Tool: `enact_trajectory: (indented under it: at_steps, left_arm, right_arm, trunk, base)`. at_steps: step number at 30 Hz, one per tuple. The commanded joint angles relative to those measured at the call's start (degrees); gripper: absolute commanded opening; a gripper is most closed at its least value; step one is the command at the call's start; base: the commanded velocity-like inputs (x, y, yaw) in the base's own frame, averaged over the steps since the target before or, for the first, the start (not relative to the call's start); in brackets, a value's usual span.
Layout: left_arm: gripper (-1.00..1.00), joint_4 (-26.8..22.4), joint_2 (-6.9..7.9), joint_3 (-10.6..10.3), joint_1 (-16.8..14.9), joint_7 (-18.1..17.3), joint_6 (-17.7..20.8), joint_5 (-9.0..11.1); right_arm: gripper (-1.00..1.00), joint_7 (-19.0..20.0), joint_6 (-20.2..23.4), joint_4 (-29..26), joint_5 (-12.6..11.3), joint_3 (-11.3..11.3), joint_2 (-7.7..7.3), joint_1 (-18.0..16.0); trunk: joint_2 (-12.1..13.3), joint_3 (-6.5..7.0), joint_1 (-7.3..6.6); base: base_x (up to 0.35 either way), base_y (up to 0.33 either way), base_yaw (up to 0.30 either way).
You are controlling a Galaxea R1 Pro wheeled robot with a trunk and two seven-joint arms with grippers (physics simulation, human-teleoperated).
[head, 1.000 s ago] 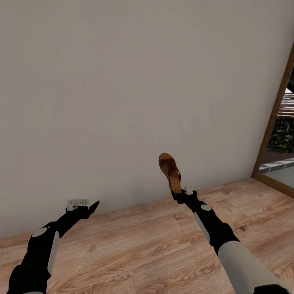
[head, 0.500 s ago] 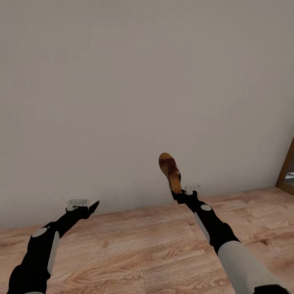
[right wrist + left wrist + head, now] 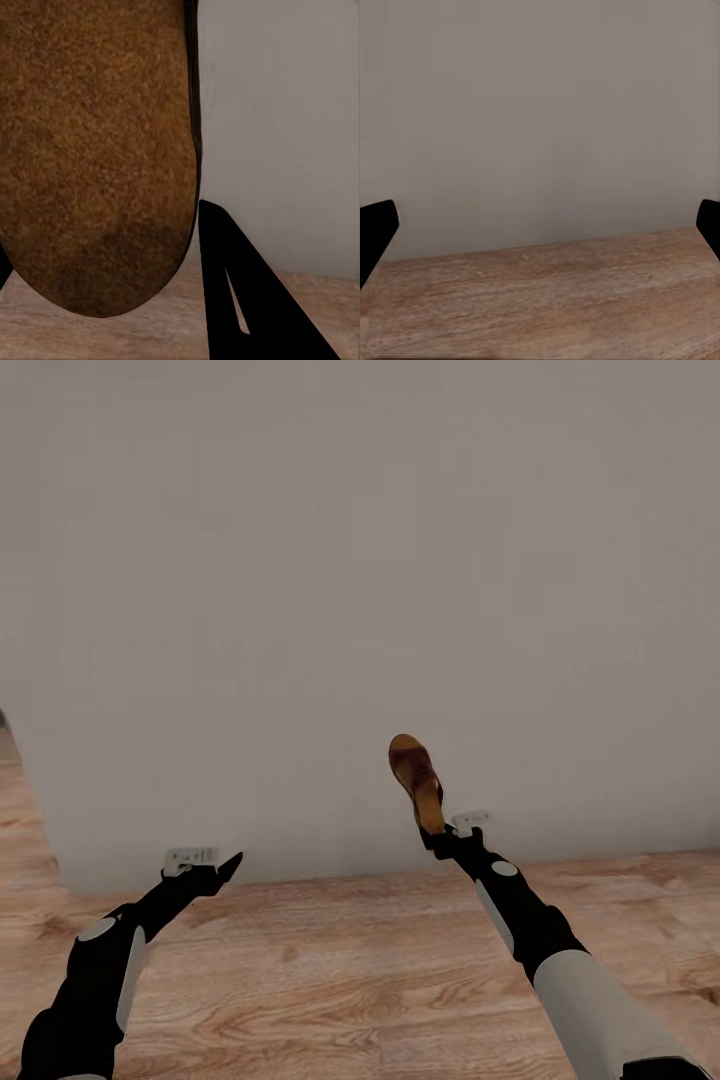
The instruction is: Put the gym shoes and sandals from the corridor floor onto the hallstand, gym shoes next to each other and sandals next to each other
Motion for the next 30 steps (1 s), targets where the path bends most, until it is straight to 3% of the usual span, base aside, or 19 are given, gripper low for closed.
enact_trajectory:
  at_steps: [1,30]
  left_arm:
    - [1.00,-0.1,-0.07,0.2,-0.1,-0.5,0.2,-0.5]
    - [1.00,-0.1,-0.07,0.2,-0.1,-0.5,0.2,-0.5]
  right_arm:
    - [-1.00,0.0,0.4,-0.1,-0.3,0.1,-0.06,0.0]
    - [-1.00,0.0,0.4,-0.1,-0.3,0.1,-0.06,0.0]
  trunk:
    - [0.0,0.00,-0.01]
    - [0.0,1.67,-0.01]
  base:
    - [0.000,0.000,0.246]
    - [0.000,0.000,0.246]
